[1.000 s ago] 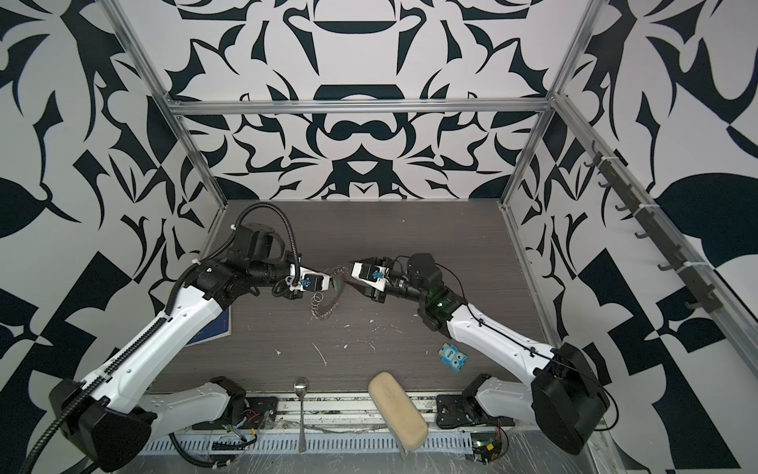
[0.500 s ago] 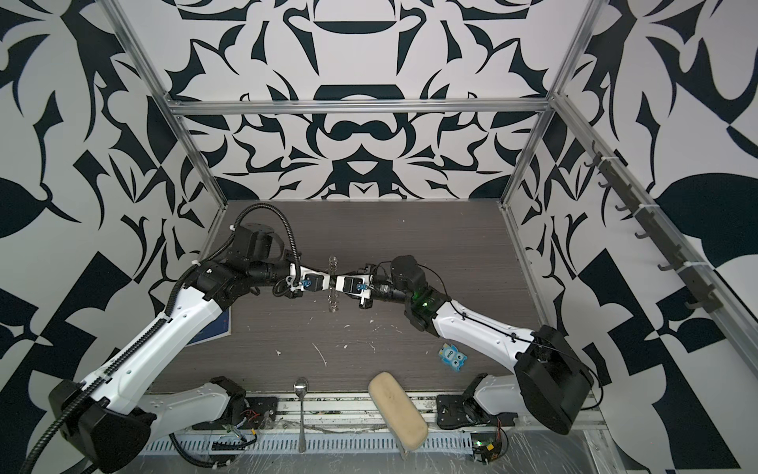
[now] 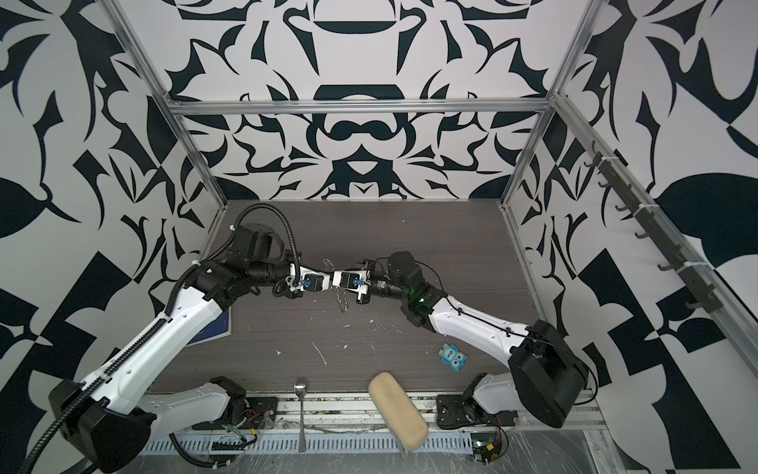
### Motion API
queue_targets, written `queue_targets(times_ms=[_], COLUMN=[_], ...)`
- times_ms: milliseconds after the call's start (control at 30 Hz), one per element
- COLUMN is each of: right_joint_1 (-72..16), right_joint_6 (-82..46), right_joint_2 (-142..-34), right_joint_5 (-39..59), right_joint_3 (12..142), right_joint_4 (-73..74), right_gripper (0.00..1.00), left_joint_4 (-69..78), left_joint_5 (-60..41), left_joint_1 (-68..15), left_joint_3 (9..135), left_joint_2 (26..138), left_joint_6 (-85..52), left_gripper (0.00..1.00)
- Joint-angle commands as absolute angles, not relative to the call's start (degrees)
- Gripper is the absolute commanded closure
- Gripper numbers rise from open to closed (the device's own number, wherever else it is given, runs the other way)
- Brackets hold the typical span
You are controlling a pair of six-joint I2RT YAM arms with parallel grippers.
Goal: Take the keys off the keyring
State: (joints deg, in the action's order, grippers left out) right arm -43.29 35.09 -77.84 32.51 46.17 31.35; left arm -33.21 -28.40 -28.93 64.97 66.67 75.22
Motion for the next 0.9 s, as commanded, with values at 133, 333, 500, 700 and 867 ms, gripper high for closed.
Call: queue_targets(times_ms=[133, 333, 500, 700, 867], right_joint_1=[-43.59, -42.16, -38.85, -36.44, -36.22], right_joint_6=[35.68, 31.75, 20.08, 6.82, 2.72], right_joint_2=[-77.88, -75.84, -74.61, -75.96, -78.00], right_joint_5=[31.85, 33.18, 37.42, 38.09, 37.89], right_joint_3=[49.35, 48.08, 45.93, 44.43, 45.30], right_joint_4=[32.86, 37.11, 48.81, 64.79, 71.18], right_gripper=[1.00, 1.00, 1.00, 1.00, 1.00], left_joint_4=[-32.40, -26.21, -22.95, -13.18, -6.61], left_joint_5=[-32.13, -40.11, -55.80, -62.68, -65.78], left_joint_1=[-28.76, -24.79, -17.86, -17.21, -17.30], left_joint_3=[64.86, 64.98, 68.33, 68.60, 69.42], left_joint_2=[65.70, 65.22, 66.95, 69.46, 72.26], left_joint_6=[75.56, 64.69, 54.39, 43.39, 36.82], left_gripper=[1.00, 0.79, 0.75, 0.76, 0.80])
